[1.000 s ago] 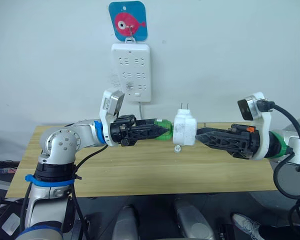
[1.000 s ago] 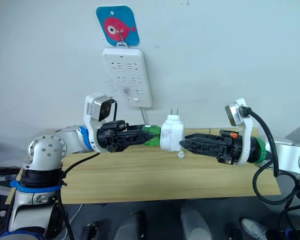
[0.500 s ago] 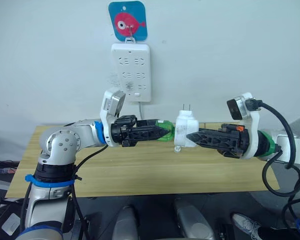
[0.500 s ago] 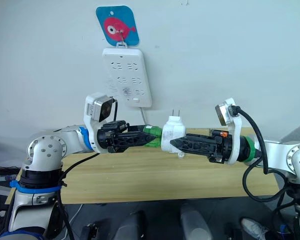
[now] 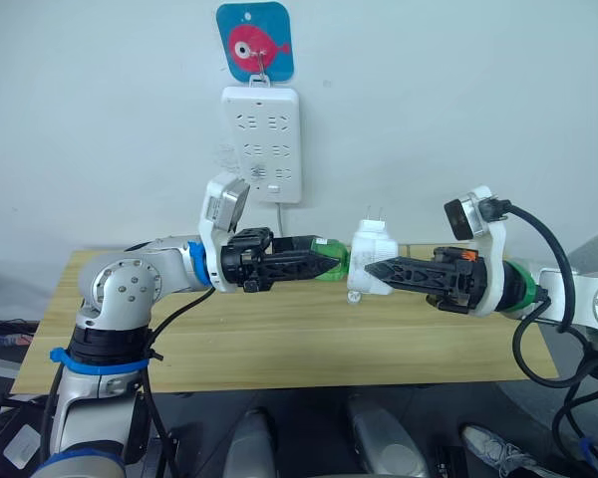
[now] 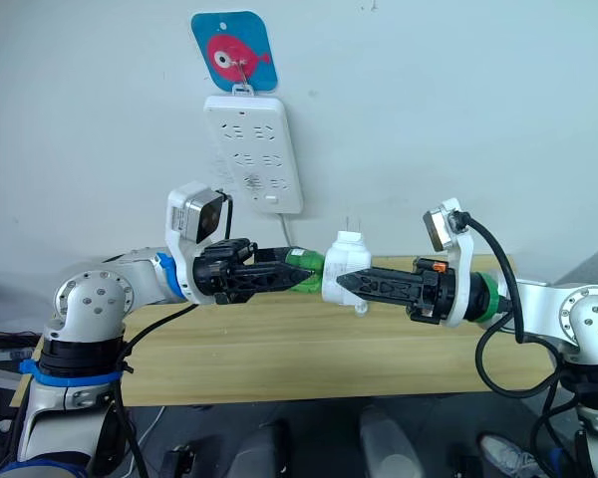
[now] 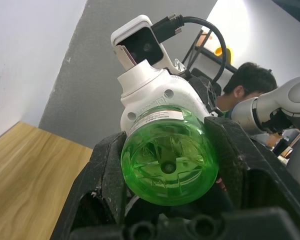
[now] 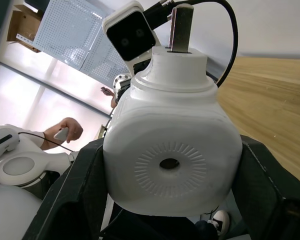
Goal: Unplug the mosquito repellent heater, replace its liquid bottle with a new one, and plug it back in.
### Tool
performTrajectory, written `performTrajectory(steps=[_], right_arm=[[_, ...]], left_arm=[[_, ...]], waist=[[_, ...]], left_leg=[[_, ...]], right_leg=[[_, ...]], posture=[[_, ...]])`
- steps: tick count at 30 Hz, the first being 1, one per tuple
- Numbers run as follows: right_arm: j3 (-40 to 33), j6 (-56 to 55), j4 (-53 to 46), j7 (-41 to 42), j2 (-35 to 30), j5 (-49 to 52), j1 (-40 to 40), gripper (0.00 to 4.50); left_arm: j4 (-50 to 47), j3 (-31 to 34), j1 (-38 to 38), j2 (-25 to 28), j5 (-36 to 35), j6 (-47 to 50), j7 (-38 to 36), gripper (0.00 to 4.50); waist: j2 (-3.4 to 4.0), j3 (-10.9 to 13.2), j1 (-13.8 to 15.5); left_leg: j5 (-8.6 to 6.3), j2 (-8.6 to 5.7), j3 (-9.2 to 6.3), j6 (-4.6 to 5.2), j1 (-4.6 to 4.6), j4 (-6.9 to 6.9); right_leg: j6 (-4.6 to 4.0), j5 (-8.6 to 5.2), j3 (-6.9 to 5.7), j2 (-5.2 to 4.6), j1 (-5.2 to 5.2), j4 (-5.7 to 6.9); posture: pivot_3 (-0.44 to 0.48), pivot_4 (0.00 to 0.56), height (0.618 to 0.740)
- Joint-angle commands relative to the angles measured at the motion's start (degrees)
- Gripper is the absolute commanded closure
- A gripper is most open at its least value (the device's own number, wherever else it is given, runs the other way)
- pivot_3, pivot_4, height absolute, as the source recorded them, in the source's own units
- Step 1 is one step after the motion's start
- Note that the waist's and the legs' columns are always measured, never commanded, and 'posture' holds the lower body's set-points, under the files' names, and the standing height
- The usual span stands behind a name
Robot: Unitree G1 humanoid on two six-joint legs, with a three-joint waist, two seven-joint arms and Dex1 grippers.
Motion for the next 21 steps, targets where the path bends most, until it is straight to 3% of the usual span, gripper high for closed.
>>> performTrajectory(steps=[1, 5, 9, 21], right_arm=[[-1.2, -1.2, -1.2, 0.4, 1.1, 1.6, -0.4, 1.50], [-1.7, -1.1, -0.5, -0.1, 0.9, 1.6, -0.2, 1.50], [-2.1, -1.4, -0.8, -0.5, 0.1, 1.5, -0.3, 1.50], [-1.6, -1.2, -1.4, 1.5, 0.0, -1.4, -1.4, 1.50]], left_arm=[[-2.1, -1.5, 0.4, 2.3, 3.4, -3.3, -2.9, 1.48], [-3.6, -4.9, 1.8, 7.3, 12.5, -12.6, -9.2, 0.35], [-5.2, -6.3, 2.3, 9.5, 19.2, -20.7, -10.9, 0.31], [-9.2, -6.4, 1.2, 6.4, 23.3, -28.1, -8.4, 0.31]], waist=[[0.00, 0.0, 0.0], [0.00, 0.0, 0.0], [0.00, 0.0, 0.0], [0.00, 0.0, 0.2]], left_leg=[[0.00, 0.00, 0.00, 0.00, 0.00, 0.00], [0.00, 0.00, 0.01, 0.00, 0.01, -0.03], [0.00, 0.01, 0.02, 0.00, 0.00, -0.03], [0.00, 0.01, 0.02, 0.01, -0.02, -0.01]], right_leg=[[0.00, 0.00, 0.00, 0.00, 0.00, 0.00], [-0.01, 0.01, 0.02, 0.00, -0.02, 0.00], [-0.08, 0.04, 0.03, 0.00, -0.03, 0.00], [-0.04, 0.02, 0.03, 0.00, -0.03, -0.01]], posture=[[-0.203, 0.180, 0.740], [-0.203, 0.183, 0.740], [-0.203, 0.184, 0.740], [-0.194, 0.181, 0.740]])
